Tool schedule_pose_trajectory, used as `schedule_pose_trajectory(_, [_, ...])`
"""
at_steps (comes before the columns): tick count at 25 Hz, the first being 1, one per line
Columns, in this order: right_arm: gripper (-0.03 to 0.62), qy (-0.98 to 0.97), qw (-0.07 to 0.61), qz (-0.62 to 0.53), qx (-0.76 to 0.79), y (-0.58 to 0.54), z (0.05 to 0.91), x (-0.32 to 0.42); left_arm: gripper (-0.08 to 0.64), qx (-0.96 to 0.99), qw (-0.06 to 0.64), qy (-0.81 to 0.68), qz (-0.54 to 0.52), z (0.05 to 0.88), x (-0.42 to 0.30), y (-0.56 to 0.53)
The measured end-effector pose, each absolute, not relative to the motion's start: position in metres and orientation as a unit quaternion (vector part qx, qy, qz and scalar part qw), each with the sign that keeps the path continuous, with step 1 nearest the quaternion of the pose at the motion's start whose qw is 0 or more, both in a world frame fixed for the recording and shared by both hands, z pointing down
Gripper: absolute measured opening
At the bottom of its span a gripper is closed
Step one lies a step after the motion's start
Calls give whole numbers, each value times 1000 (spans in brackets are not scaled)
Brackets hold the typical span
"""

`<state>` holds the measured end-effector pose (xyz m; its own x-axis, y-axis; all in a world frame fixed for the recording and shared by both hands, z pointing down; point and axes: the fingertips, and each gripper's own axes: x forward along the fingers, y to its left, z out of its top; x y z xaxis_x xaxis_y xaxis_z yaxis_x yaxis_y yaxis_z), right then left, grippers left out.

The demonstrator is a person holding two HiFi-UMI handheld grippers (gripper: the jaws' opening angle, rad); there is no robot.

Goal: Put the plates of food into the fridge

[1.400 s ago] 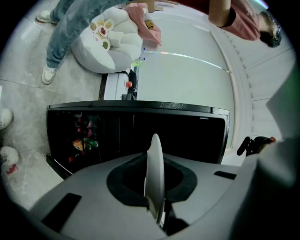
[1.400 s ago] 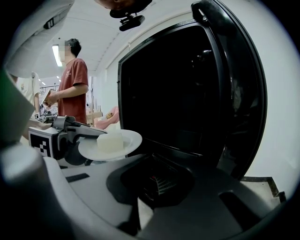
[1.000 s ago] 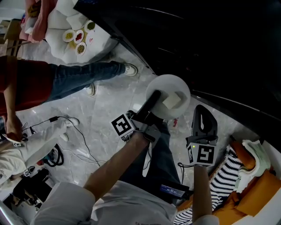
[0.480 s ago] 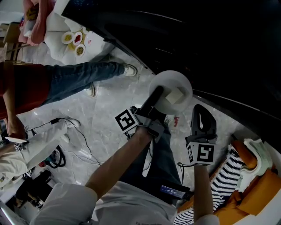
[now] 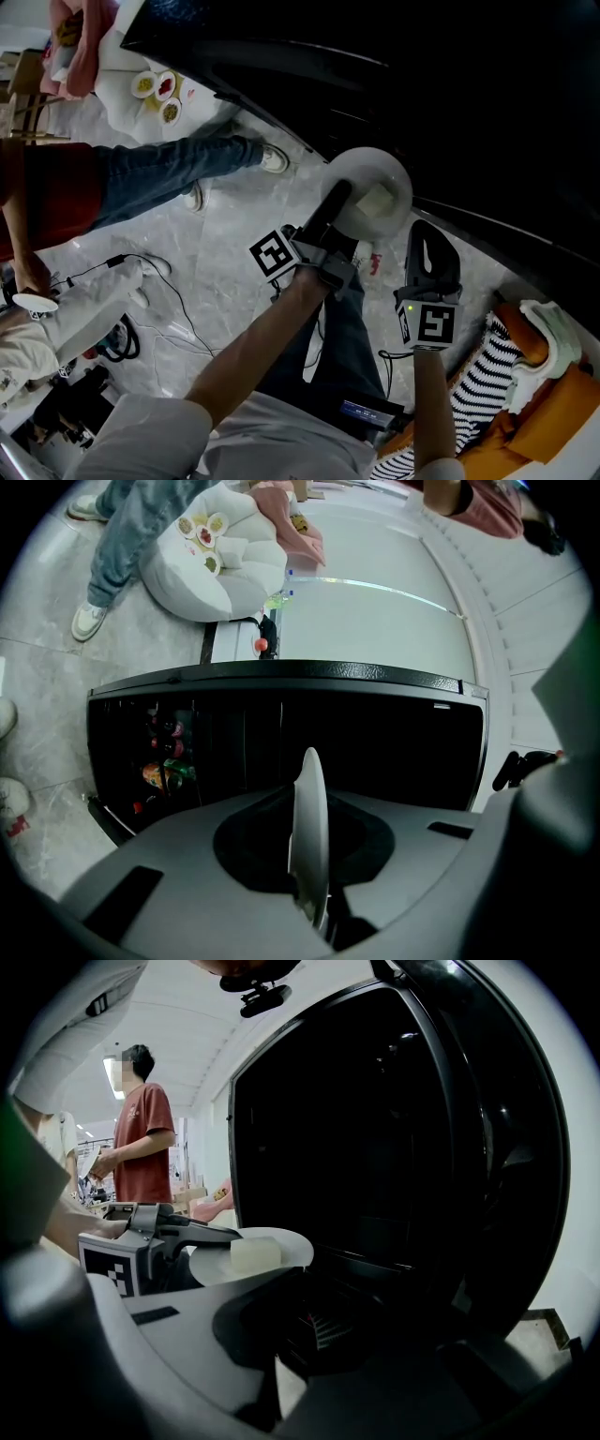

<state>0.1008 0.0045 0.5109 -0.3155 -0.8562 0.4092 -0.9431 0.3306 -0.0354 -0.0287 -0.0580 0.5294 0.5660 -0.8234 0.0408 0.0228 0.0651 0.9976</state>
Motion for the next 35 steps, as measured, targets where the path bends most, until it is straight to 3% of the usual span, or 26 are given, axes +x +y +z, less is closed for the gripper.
schedule_pose_trajectory(35, [11, -819, 169, 121, 536, -22, 519, 81, 29, 602, 646, -335, -328, 545, -6, -107])
